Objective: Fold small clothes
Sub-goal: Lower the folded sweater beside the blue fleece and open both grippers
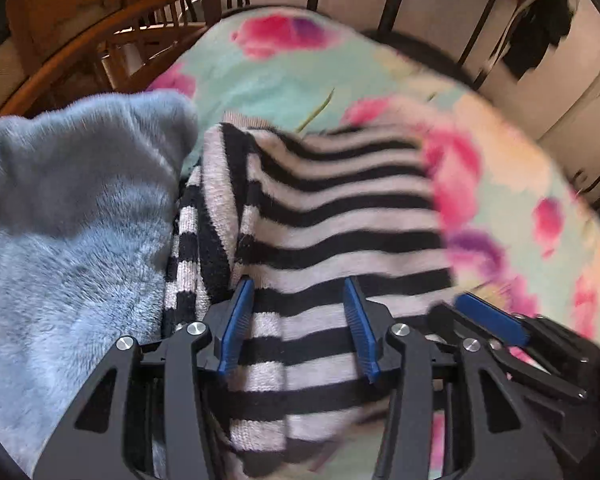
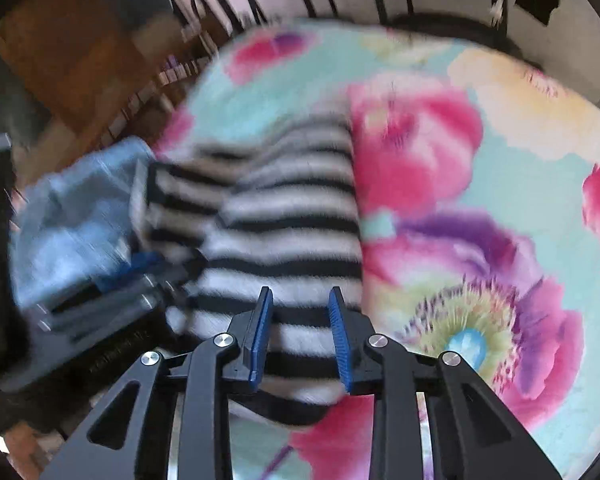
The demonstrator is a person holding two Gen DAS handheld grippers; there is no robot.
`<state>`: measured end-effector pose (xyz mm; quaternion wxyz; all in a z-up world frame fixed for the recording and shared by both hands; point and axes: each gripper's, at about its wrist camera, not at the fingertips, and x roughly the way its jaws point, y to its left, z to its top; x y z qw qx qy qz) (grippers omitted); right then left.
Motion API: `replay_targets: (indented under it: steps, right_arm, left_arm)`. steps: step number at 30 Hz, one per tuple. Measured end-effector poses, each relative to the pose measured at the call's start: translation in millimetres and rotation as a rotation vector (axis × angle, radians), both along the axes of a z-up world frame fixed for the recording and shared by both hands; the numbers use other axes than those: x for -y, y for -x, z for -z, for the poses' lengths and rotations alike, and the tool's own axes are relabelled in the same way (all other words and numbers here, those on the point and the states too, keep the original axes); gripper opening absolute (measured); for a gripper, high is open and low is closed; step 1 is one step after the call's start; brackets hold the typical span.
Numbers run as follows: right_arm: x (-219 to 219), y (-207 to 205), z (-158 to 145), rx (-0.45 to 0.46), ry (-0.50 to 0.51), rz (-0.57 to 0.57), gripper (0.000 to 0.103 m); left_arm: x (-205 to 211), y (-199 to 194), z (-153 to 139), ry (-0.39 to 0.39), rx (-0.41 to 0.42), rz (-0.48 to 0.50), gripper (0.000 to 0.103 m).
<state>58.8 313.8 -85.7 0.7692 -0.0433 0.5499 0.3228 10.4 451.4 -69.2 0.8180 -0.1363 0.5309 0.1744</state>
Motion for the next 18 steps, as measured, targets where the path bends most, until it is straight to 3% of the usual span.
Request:
replay_targets:
  steps: [2, 4, 6, 9, 12, 16, 18]
  right_arm:
    - [1, 1, 13, 0.016, 0.057, 0.006, 0.041]
    - [8, -5, 21, -0.013, 0.055, 0.043, 0.065]
    - [20, -16, 32, -0.098, 0.010, 0.086, 0.069]
    - [24, -18, 31, -0.131, -0.016, 0.112, 0.069]
    - [23, -9, 11, -0.086, -0.017, 0.089, 0.052]
    - [32, 6, -19, -0.038, -0.019, 0.075, 0.050]
    - [39, 11, -33, -0.022, -0.023, 0.077, 0.050]
  left_arm:
    - [7, 0, 9, -0.067, -0.018, 0.034, 0.045]
    - [12, -1, 15, -0.116, -0.026, 0.050, 0.046]
    - [8, -3, 18, -0.107, -0.022, 0.034, 0.046]
    - [1, -4, 12, -0.054, -0.005, -0.014, 0.046]
    - [3, -2, -1, -0.031, 0.012, -0.023, 0.046]
    - [17, 13, -18, -0.048, 0.006, -0.034, 0.047]
    - [27, 22, -35, -0.075, 0.020, -0.047, 0.056]
